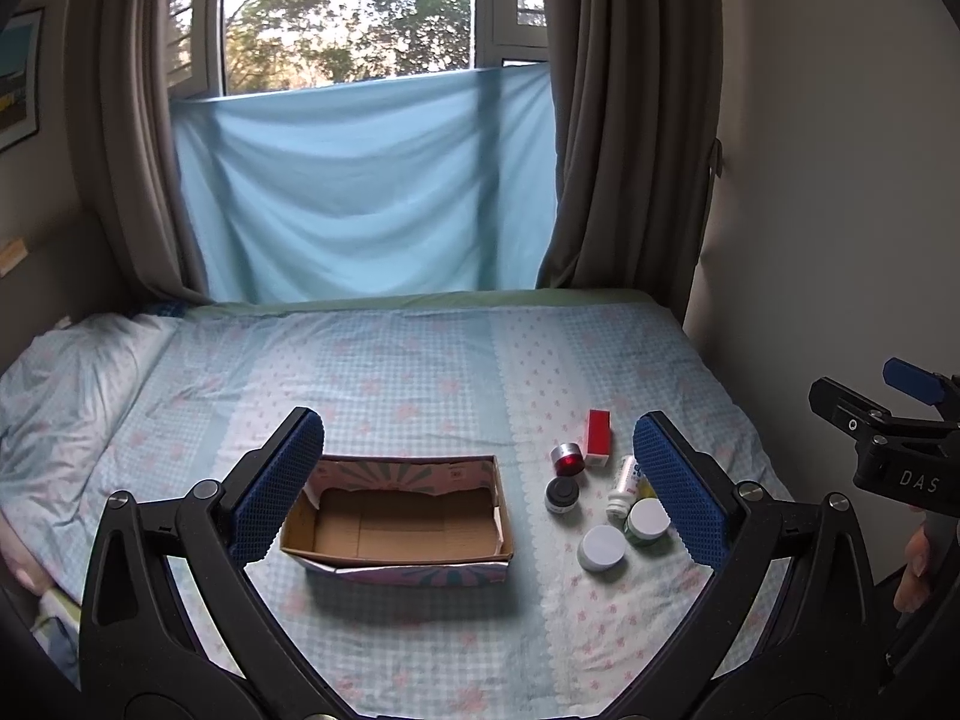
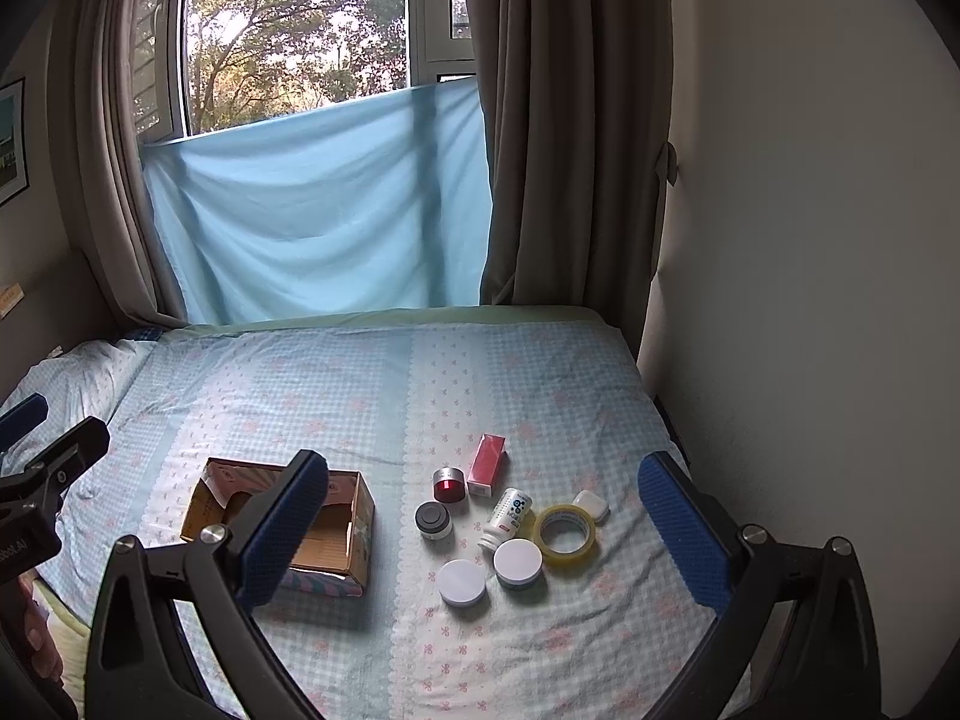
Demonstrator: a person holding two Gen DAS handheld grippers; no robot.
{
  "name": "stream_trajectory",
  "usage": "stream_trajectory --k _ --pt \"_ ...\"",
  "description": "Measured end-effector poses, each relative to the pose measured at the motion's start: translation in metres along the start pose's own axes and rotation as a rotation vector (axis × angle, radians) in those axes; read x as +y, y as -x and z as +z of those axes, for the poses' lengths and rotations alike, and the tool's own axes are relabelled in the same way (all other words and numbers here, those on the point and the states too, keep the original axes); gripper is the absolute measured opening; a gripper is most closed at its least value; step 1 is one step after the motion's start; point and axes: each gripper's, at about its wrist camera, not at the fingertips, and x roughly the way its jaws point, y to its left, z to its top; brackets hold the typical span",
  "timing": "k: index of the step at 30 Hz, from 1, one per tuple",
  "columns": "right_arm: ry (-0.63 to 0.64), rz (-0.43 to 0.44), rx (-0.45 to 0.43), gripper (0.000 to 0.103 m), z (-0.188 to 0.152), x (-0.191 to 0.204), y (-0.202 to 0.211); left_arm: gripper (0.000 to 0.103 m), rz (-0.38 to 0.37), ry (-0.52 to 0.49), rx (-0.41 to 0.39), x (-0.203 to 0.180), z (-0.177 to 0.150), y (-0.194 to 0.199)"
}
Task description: Organize rigid objects
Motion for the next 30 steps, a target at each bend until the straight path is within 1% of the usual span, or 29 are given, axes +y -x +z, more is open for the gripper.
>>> stream_trajectory --k 19,23,26,30 --pt "0.004 0.02 -0.002 0.103 0.003 -0.004 -0.005 0.103 0.013 -0.002 0.005 0.0 0.003 0.0" --pt "-0.003 0.024 0.0 0.103 0.003 -0.002 -0.008 0.103 0.012 -0.009 0.023 0.002 0.004 -0.003" --pt "-0.017 0.022 0.011 0.103 0.006 -0.002 -0.009 0.103 0.007 -0.02 0.047 0.006 0.01 -0.005" --pt "-0.041 0.01 0.012 0.103 0.008 -0.002 -0.005 0.103 -0.011 -0.062 0.06 0.01 0.027 -0.015"
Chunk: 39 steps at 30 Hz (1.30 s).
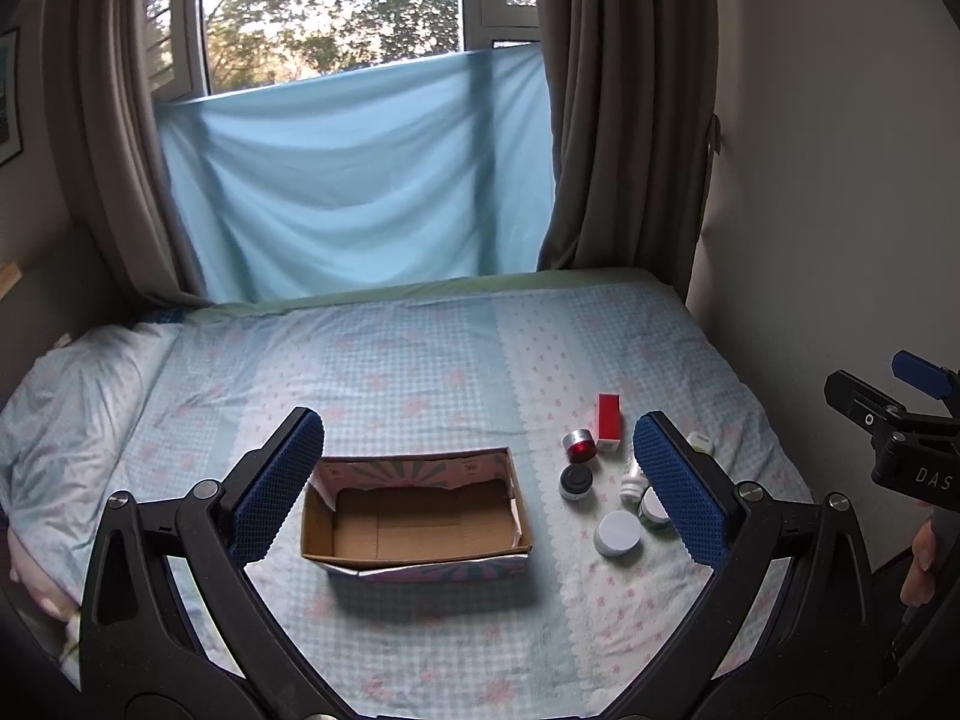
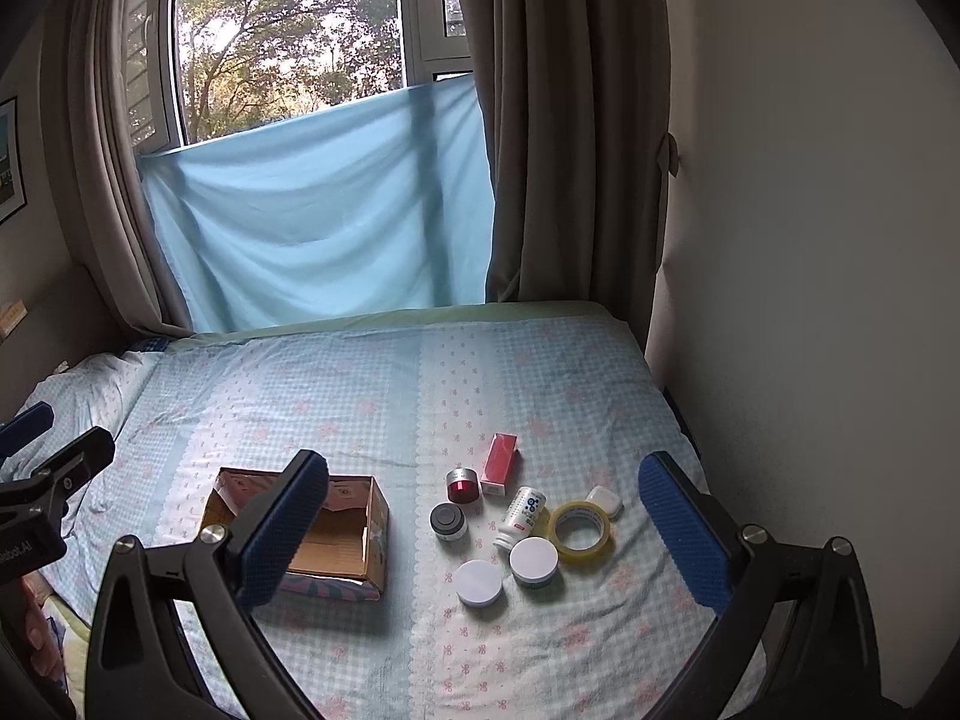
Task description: Organize rigid objects
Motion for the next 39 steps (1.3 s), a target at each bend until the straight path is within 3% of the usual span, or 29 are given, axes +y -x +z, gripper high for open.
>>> stream_trajectory --k 5,9,20,30,39 --pt "-0.047 -0.046 0.018 0.103 -0.008 -0.008 -0.006 0.103 -0.08 -0.054 0.034 0.0 0.022 -0.04" --pt "-0.095 -0.08 0.075 0.103 -0.023 -0.025 -0.026 0.102 -0.128 -0.071 0.112 -0.015 0.035 -0.097" --pt "-0.333 -0.157 0.259 0.103 -0.072 -0.102 -0.152 0.102 -0.217 -0.159 0.376 -0.107 0.032 -0.306" --pt "-0.518 -0.222 0.466 0.103 -0.128 -0.142 -0.29 0.102 -0.231 -0.291 0.571 -0.191 -0.005 -0.475" --pt "-0.499 -0.318 0.657 0.103 -0.172 -0.148 -0.394 0.102 -0.219 -0.359 0.73 -0.23 -0.066 -0.587"
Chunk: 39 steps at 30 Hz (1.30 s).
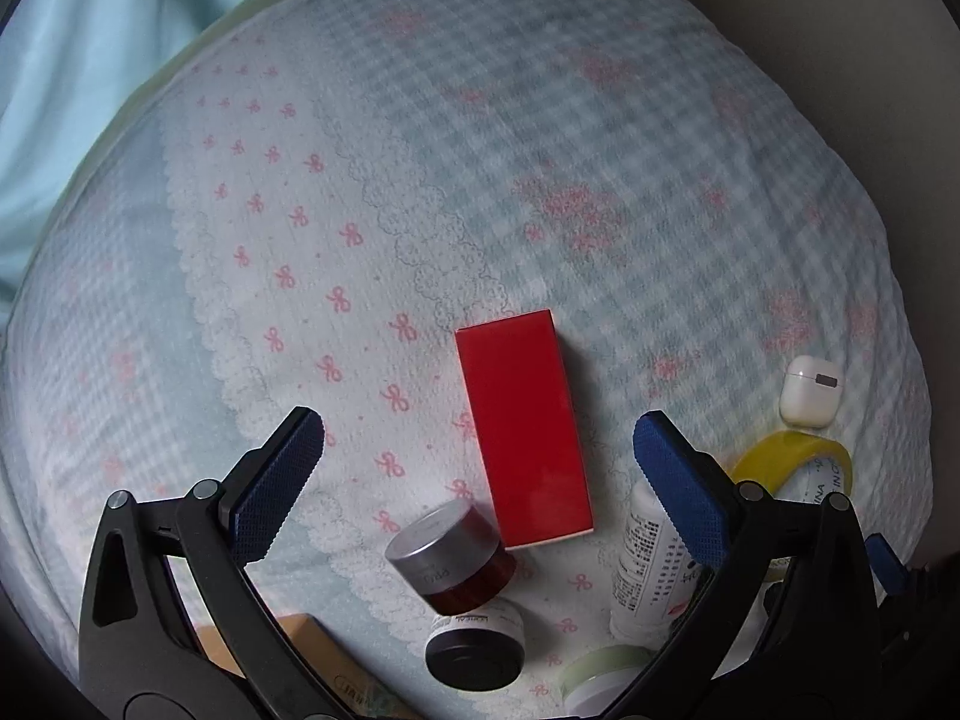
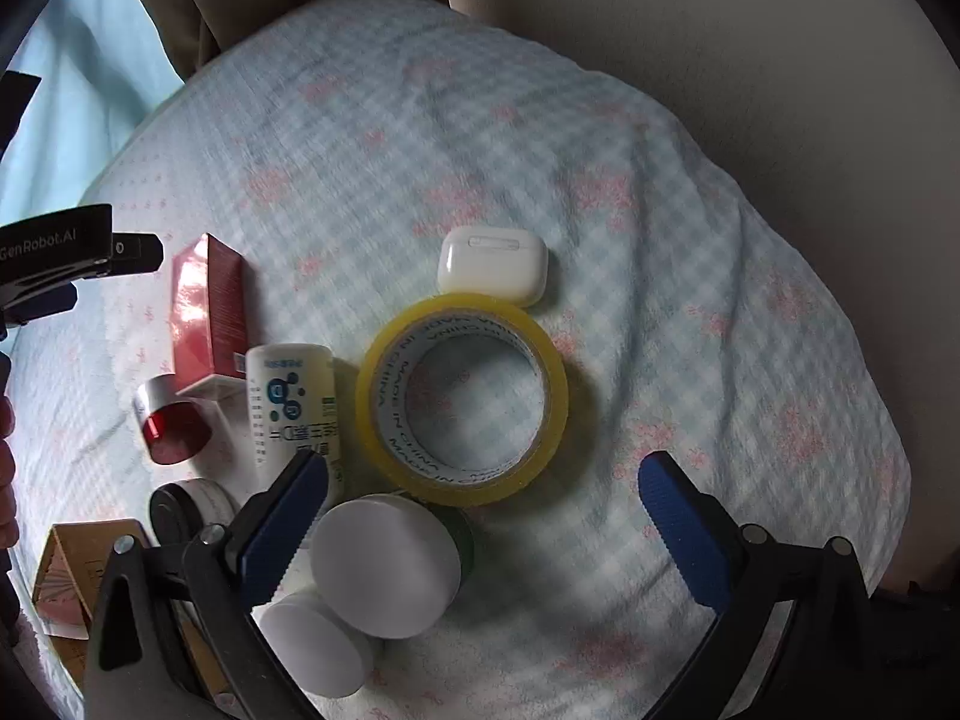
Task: Organize rigid objects
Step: 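Grasp the red MARUBI box with the left tool while the right tool grasps the yellow tape roll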
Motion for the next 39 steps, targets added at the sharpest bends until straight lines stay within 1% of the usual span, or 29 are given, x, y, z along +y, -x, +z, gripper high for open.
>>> stream_trajectory --k 3,7,9,10,11,12,14,15,16,17,19,21,22,23,24,25,27,29,31,34,39 --pt "0.025 -0.027 0.048 0.103 0.001 0.005 -0.019 0.099 -0.005 0.0 0.035 -0.002 0.003 -0.025" --pt "0.069 -0.048 0.082 0.103 0.006 0.013 -0.035 0.094 -0.023 0.02 0.078 0.0 0.006 -0.049" --pt "0.076 -0.059 0.09 0.103 0.01 0.015 -0.041 0.085 -0.03 0.026 0.098 0.0 0.007 -0.058" --pt "0.078 -0.067 0.093 0.103 0.014 0.016 -0.043 0.082 -0.031 0.028 0.108 0.0 0.008 -0.063" --pt "0.079 -0.07 0.098 0.103 0.017 0.016 -0.045 0.076 -0.032 0.03 0.119 0.0 0.008 -0.067" --pt "0.084 -0.075 0.105 0.103 0.019 0.017 -0.047 0.064 -0.036 0.032 0.128 0.001 0.008 -0.072" --pt "0.103 -0.092 0.111 0.103 0.021 0.02 -0.048 0.057 -0.059 0.039 0.131 0.002 0.008 -0.077" --pt "0.117 -0.093 0.107 0.099 0.021 0.021 -0.047 0.051 -0.063 0.035 0.126 -0.001 0.01 -0.081" --pt "0.131 -0.096 0.106 0.097 0.022 0.024 -0.046 0.046 -0.072 0.025 0.123 -0.003 0.011 -0.081" --pt "0.137 -0.103 0.105 0.097 0.021 0.026 -0.044 0.042 -0.066 0.012 0.12 -0.006 0.011 -0.079" --pt "0.134 -0.104 0.103 0.097 0.021 0.03 -0.044 0.042 -0.05 -0.008 0.116 -0.014 0.011 -0.078" --pt "0.131 -0.099 0.103 0.097 0.02 0.029 -0.042 0.042 -0.052 -0.002 0.107 -0.016 0.01 -0.078" --pt "0.131 -0.097 0.102 0.096 0.021 0.035 -0.049 0.041 -0.056 0.004 0.104 -0.015 0.009 -0.078" --pt "0.13 -0.097 0.101 0.096 0.019 0.037 -0.047 0.041 -0.061 0.009 0.098 -0.015 0.008 -0.076" --pt "0.13 -0.097 0.096 0.096 0.018 0.037 -0.045 0.04 -0.07 0.015 0.088 -0.013 0.007 -0.072" --pt "0.131 -0.099 0.088 0.096 0.024 0.038 -0.049 0.04 -0.08 0.021 0.078 -0.014 0.002 -0.063" --pt "0.137 -0.101 0.069 0.096 0.023 0.038 -0.039 0.039 -0.095 0.03 0.055 -0.014 -0.006 -0.039" --pt "0.131 -0.098 0.054 0.096 0.026 0.032 -0.026 0.038 -0.081 0.023 0.029 -0.016 -0.01 -0.022" --pt "0.121 -0.097 0.034 0.096 0.031 0.027 -0.015 0.038 -0.09 0.027 0.001 -0.016 -0.015 -0.002" --pt "0.106 -0.088 -0.001 0.096 0.033 0.018 0.011 0.038 -0.105 0.048 -0.034 -0.01 -0.021 0.028" --pt "0.115 -0.065 -0.067 0.096 0.032 0.005 0.068 0.038 -0.118 0.102 -0.115 0.004 -0.039 0.101"
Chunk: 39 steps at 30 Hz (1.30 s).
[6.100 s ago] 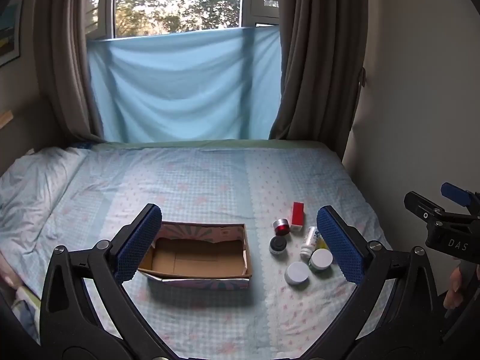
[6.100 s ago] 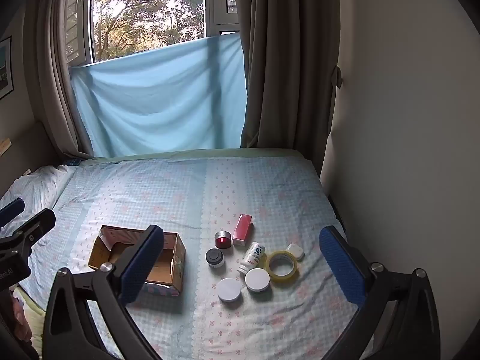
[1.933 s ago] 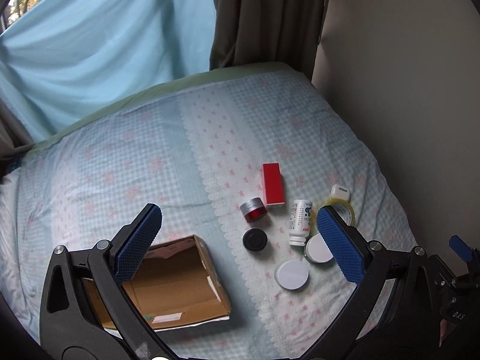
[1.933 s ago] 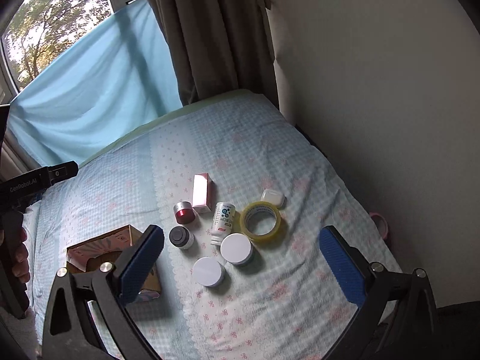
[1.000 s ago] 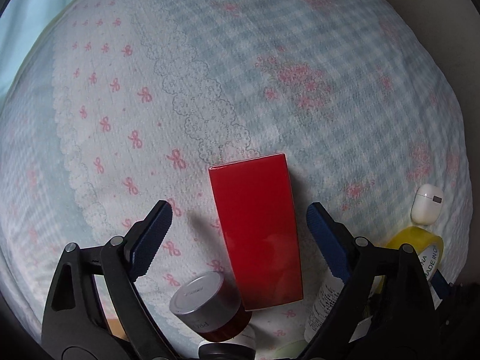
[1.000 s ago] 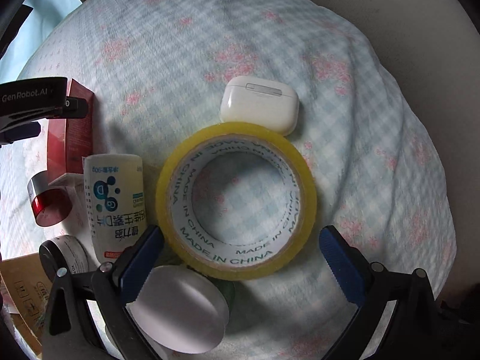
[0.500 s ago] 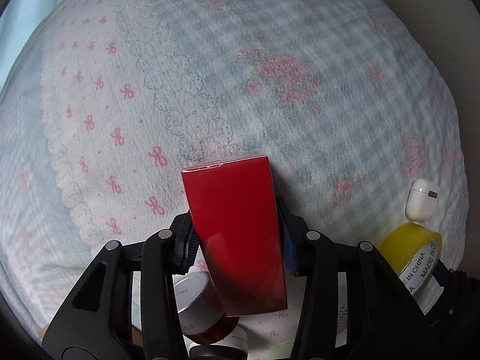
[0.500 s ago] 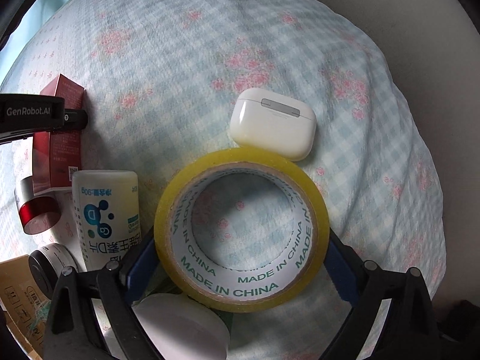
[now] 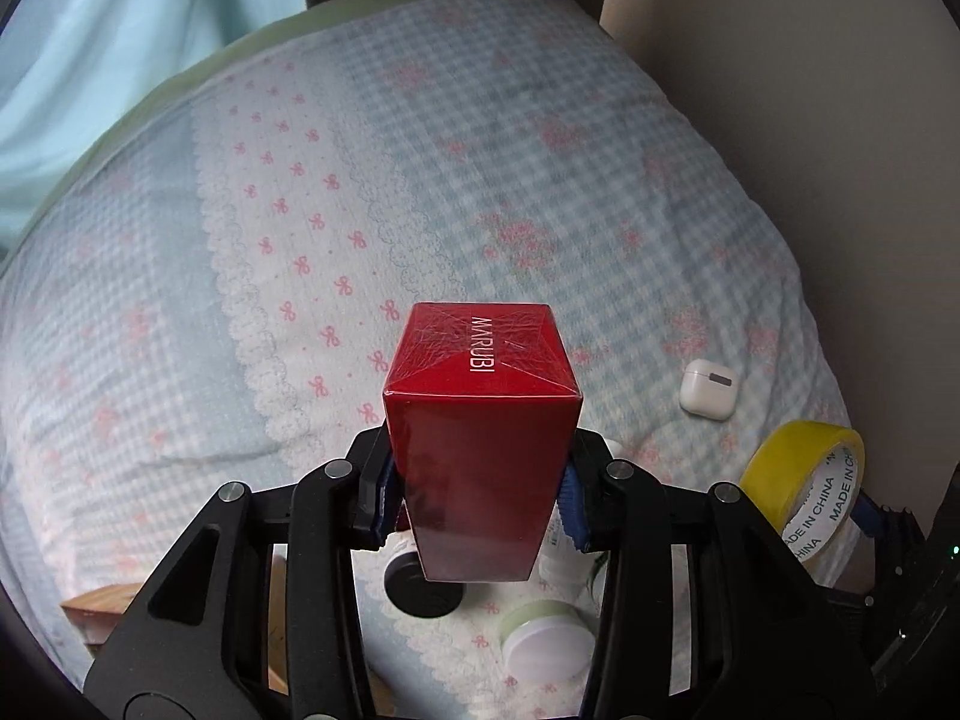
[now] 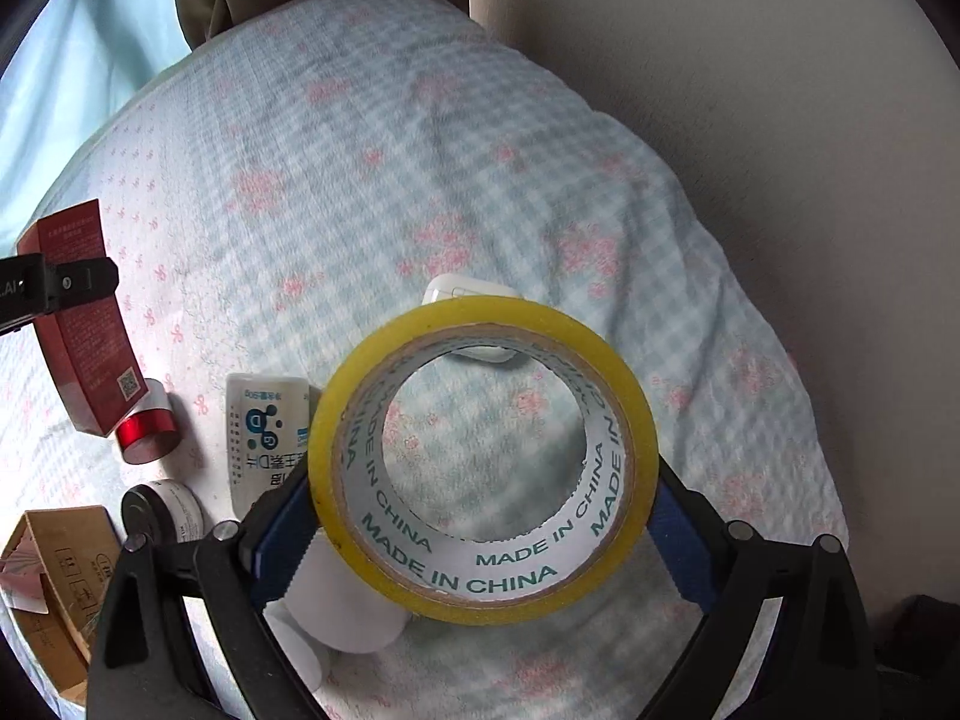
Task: Organize rigid objects
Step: 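Grasp the red MARUBI box with the left tool while the right tool grasps the yellow tape roll, then carry the red box and tape roll into the cardboard box and release both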
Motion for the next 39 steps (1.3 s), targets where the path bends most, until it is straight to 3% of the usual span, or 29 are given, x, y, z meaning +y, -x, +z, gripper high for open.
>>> stream_trajectory --k 9,17,23,28,33,39 --pt "0.118 0.08 -0.113 0.096 -0.013 0.008 0.116 0.038 0.016 0.153 -0.148 0.037 -0.042 0.147" --pt "0.35 0.194 -0.177 0.096 -0.035 0.075 0.182 0.038 0.131 0.326 -0.204 0.114 -0.124 0.223" --pt "0.479 0.296 -0.172 0.096 -0.067 0.148 0.208 0.038 0.177 0.421 -0.199 0.181 -0.183 0.242" --pt "0.561 0.342 -0.159 0.096 -0.1 0.213 0.217 0.038 0.173 0.461 -0.182 0.237 -0.218 0.246" --pt "0.599 0.362 -0.116 0.096 -0.124 0.272 0.212 0.038 0.141 0.449 -0.14 0.29 -0.237 0.235" --pt "0.615 0.356 -0.064 0.096 -0.148 0.334 0.179 0.038 0.075 0.434 -0.049 0.342 -0.243 0.194"
